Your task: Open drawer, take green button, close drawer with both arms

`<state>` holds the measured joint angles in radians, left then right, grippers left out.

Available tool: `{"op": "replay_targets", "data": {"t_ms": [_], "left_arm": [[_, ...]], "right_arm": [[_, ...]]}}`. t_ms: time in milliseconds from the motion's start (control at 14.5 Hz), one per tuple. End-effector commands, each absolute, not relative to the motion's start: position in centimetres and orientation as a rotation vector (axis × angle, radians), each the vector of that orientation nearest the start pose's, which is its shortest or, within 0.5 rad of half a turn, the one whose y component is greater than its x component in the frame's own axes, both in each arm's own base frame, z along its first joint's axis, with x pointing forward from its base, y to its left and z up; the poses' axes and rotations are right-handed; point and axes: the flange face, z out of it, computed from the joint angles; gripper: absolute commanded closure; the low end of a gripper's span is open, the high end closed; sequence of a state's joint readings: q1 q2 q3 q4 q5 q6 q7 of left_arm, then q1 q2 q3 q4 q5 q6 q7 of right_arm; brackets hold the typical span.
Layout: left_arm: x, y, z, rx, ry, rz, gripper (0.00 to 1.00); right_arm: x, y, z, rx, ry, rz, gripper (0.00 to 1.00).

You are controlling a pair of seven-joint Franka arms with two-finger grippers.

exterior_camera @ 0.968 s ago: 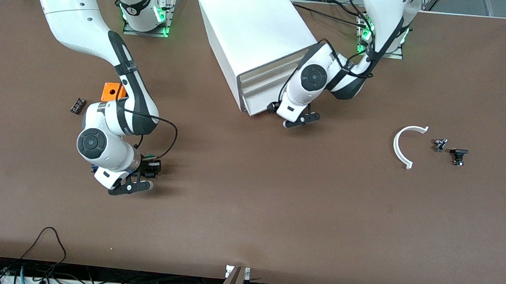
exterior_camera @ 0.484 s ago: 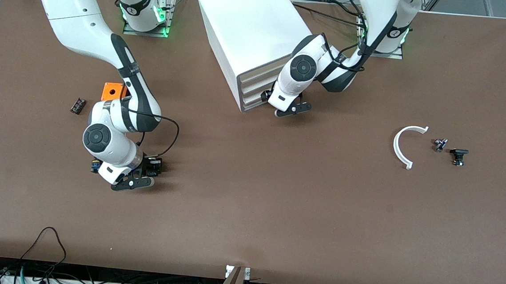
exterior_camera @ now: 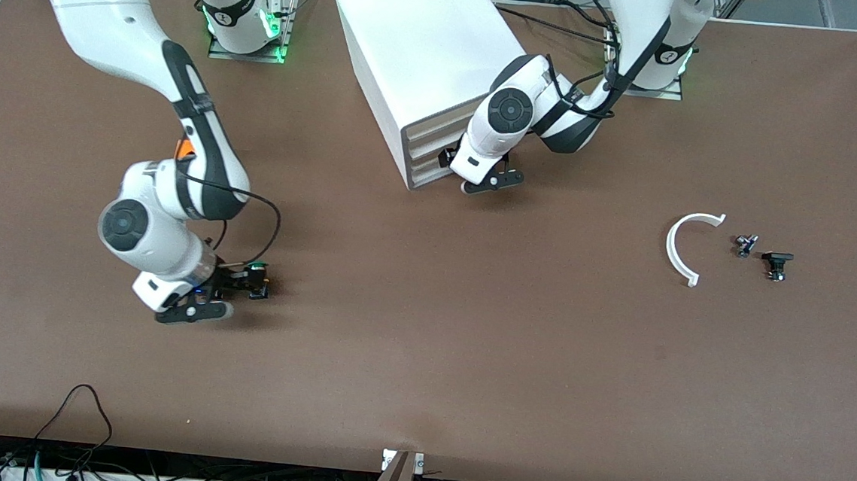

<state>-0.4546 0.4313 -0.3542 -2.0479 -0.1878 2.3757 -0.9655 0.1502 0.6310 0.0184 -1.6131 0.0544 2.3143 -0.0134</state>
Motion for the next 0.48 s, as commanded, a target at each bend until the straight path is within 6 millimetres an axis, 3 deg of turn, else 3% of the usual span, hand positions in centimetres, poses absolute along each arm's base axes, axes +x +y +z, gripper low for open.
{"op": "replay_targets", "data": {"t_ms": [0,138,207,415], "left_arm": [[45.2,-39.1,27.3,-3.205,-0.430,0.280,0.00],[48.3,-37.3,29.7,-3.185,-0.283,0.216,0.00],[49.9,-36.6,31.5,-3.148,-0.135,0.173,0.00],[54.3,-33.3,37.3,-3.057,0.015,0.150,0.00]], "right_arm": [[67.6,9.1,31.7,-3.059,-0.189,-0.051,0.00],[66.6,7.5,35.1,-3.065,-0.167,-0.062,0.00],[65.8,6.6,36.6,-3.072,-0.151,-0.070,0.00],[62.6,4.9,40.2,-3.082,-0.122,-0.093,0.00]]}}
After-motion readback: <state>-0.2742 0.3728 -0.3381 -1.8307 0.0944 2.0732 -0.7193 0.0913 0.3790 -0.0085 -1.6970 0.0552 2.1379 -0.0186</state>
